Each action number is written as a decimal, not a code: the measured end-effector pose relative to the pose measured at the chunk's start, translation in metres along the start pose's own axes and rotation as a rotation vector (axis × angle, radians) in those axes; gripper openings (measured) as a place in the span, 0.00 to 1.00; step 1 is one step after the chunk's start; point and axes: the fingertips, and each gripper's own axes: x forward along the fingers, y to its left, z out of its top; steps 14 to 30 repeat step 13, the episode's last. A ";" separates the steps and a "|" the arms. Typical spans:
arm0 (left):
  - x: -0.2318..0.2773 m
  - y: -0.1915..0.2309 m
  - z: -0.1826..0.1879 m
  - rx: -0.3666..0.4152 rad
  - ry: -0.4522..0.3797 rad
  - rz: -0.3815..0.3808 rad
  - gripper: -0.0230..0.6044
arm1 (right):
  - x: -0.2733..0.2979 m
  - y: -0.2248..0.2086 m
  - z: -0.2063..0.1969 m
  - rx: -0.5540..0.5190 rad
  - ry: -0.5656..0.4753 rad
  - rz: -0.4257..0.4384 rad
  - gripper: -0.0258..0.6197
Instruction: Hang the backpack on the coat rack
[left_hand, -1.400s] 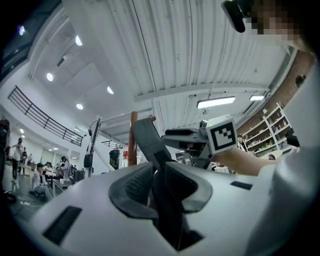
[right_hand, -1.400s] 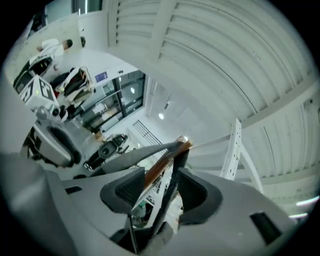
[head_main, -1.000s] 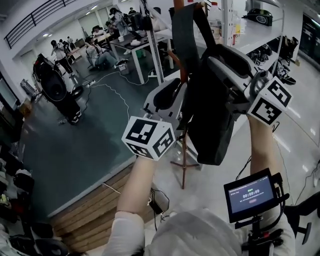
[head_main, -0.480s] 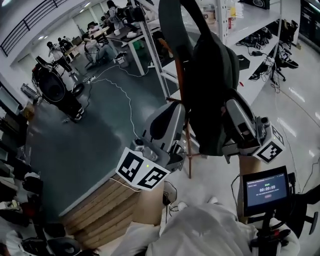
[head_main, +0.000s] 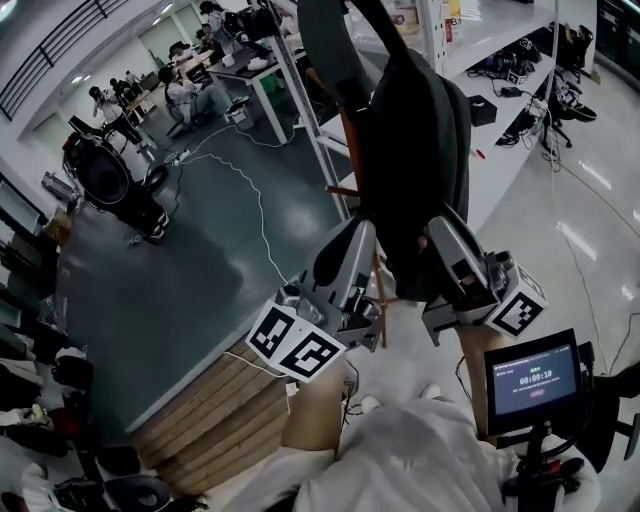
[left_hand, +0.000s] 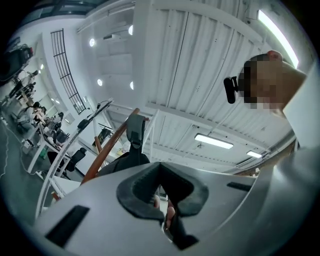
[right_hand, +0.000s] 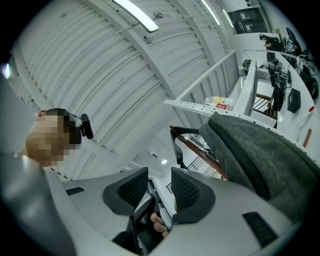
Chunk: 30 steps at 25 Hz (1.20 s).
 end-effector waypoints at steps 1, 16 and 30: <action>0.003 -0.005 -0.004 0.002 0.003 0.000 0.05 | -0.003 0.001 0.004 0.008 -0.001 0.002 0.28; -0.004 -0.018 -0.038 0.025 0.055 -0.039 0.05 | -0.024 -0.003 -0.014 0.072 -0.012 -0.005 0.28; -0.004 -0.018 -0.038 0.025 0.055 -0.039 0.05 | -0.024 -0.003 -0.014 0.072 -0.012 -0.005 0.28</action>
